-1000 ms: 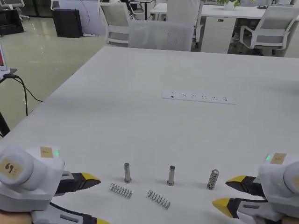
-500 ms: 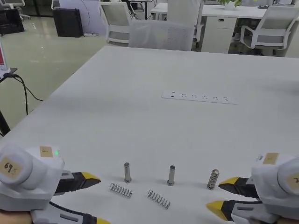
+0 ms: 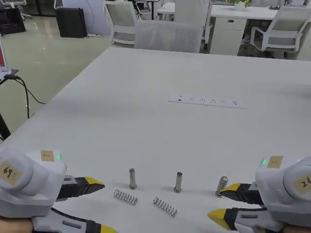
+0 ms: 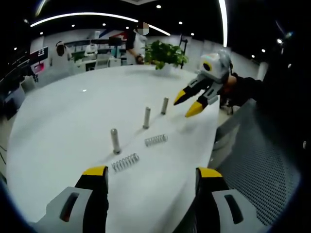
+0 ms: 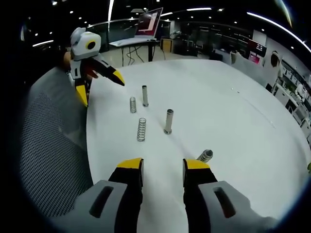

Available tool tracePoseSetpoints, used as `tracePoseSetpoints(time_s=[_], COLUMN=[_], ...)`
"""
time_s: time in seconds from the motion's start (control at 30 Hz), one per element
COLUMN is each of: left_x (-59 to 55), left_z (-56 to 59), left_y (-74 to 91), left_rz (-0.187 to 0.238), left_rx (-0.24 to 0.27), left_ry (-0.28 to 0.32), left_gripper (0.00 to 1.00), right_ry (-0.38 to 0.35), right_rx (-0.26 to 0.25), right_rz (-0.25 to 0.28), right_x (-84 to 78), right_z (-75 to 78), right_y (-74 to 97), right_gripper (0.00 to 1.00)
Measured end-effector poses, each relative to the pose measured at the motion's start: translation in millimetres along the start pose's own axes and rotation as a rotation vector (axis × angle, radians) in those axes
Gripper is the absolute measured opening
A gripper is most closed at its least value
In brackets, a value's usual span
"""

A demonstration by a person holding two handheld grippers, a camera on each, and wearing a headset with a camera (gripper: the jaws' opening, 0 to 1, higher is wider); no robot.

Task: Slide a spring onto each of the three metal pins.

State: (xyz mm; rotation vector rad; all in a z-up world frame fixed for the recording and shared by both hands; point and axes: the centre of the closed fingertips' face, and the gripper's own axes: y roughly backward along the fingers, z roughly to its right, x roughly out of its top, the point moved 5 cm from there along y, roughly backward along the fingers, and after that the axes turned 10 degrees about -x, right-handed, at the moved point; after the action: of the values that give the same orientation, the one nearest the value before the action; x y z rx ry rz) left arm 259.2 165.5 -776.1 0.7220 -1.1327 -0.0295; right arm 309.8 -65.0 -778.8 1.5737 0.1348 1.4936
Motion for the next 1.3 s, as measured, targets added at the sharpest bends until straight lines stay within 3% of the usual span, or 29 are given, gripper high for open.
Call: tracePoseSetpoints(time_s=[0.4,0.77,0.97,1.3], left_x=[3.0,8.9,11.5,12.0], left_z=[0.0,-2.9,-5.0,-5.9], left_y=[0.7,4.1,6.4,6.1], left_rz=[0.015,0.052,0.072,0.072], left_rx=[0.007,0.03,0.042,0.043], left_ry=[-0.004,-0.013,-0.013,-0.017], left_gripper=[0.69,0.69,0.7,0.69], right_ry=[0.061,0.141,0.174,0.21], right_rx=[0.044,0.096,0.131,0.172], right_rz=[-0.005,-0.017,-0.039,-0.097], right_x=[16.1,41.2,53.1,58.8], right_z=[-7.4,-18.5,-31.4,-47.4], right_y=[-9.6,-29.5,-44.8,-68.4], right_gripper=[0.29,0.27,0.25,0.21])
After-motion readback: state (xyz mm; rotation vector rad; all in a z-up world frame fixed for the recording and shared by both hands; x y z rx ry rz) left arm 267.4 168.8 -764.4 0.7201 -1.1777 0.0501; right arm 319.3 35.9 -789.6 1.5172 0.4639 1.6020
